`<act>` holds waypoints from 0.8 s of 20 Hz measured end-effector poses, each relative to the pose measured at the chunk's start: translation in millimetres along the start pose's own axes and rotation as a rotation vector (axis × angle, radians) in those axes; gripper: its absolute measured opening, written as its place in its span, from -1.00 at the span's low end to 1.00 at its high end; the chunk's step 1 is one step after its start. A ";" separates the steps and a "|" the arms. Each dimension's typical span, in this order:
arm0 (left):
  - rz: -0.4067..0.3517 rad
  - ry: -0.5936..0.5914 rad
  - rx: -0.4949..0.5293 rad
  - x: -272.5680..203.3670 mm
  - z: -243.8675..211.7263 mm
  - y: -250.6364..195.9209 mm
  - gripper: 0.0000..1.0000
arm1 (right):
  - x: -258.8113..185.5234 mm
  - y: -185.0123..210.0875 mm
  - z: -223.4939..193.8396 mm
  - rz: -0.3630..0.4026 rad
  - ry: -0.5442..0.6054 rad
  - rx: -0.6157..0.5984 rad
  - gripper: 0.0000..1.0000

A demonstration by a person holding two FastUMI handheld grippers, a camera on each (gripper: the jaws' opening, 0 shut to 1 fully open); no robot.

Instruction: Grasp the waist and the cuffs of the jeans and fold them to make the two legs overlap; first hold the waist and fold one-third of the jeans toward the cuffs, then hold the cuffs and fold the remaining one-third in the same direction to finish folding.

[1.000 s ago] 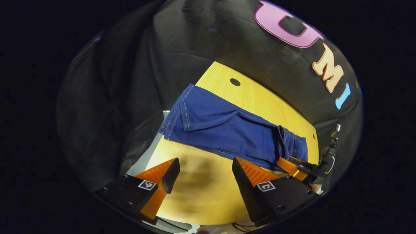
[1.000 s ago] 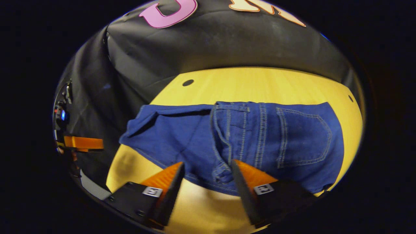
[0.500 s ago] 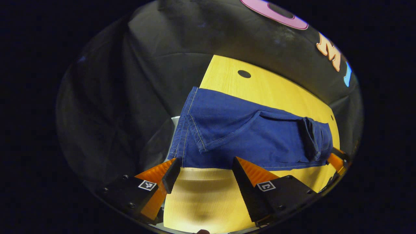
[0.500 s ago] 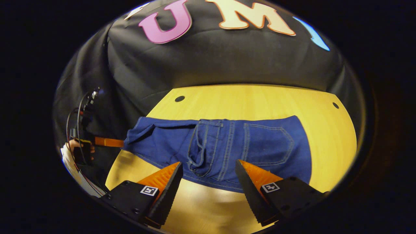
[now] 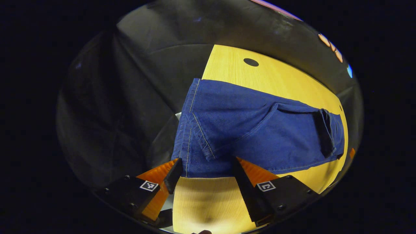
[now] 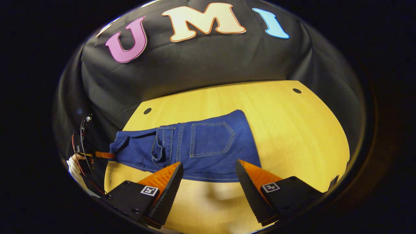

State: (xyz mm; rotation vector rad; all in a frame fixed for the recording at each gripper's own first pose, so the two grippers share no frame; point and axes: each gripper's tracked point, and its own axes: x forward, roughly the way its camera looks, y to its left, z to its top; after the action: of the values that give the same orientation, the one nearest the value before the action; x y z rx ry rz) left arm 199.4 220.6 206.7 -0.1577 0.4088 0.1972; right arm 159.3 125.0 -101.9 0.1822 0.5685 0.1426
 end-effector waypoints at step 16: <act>-0.090 -0.006 -0.087 -9.8 25.2 -28.7 -0.85 | -9.1 15.8 -22.9 0.021 0.026 -0.026 0.98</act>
State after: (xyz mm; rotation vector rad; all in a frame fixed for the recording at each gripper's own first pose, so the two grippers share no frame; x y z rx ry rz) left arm 206.4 196.1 236.7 -0.2607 0.3870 0.1271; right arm 137.9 141.7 -112.8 0.1612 0.5903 0.1731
